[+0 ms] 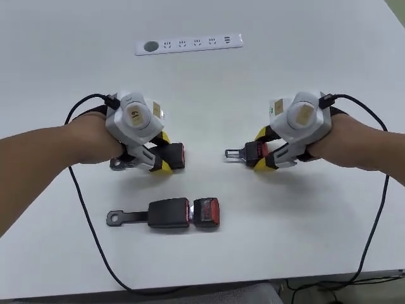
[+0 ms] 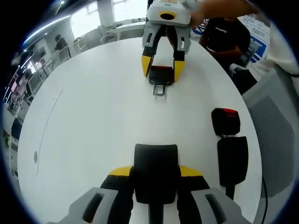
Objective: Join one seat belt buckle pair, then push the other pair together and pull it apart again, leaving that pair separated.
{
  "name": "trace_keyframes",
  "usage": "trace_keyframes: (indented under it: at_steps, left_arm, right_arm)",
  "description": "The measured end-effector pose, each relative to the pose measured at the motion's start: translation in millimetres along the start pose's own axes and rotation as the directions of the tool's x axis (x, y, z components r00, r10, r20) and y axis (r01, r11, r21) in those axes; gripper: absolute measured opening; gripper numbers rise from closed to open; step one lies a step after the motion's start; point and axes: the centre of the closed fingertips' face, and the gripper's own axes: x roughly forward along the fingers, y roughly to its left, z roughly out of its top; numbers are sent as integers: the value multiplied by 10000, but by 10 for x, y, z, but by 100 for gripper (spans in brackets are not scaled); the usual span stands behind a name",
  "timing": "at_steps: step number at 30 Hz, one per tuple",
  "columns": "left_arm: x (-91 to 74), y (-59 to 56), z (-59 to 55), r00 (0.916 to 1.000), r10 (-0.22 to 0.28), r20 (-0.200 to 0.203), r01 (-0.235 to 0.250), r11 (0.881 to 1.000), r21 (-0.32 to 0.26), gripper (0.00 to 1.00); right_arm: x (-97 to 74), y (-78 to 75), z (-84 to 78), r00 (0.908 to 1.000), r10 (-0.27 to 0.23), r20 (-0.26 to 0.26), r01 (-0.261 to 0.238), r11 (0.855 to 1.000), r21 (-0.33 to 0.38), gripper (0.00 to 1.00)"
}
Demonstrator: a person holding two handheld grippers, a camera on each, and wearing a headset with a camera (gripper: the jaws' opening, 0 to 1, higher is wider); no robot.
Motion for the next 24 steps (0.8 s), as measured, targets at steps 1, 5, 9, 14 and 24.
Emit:
trace_keyframes:
  at_steps: [1,5,9,14,24]
  left_arm:
    - [-1,-4,5,10000,-18,-82,18,10000,8,36]
    - [-22,36,35,9982,420,-439,-400,9982,449,41]
    - [-56,-57,103,9980,555,-297,-537,9968,590,44]
    - [-233,-69,153,9930,1163,215,-1165,9932,83,48]
    - [-628,-367,175,9664,2119,1458,-1915,9712,-1418,61]
  right_arm:
    - [4,-11,-1,10000,-45,-8,45,10000,10,37]
    - [-2,-17,44,9991,-400,150,396,9988,280,50]
    - [-63,5,89,9971,-681,340,668,9970,389,52]
    - [-259,86,203,9900,-1188,765,1125,9902,823,56]
    - [-461,603,451,9682,-1743,1797,1439,9748,1703,71]
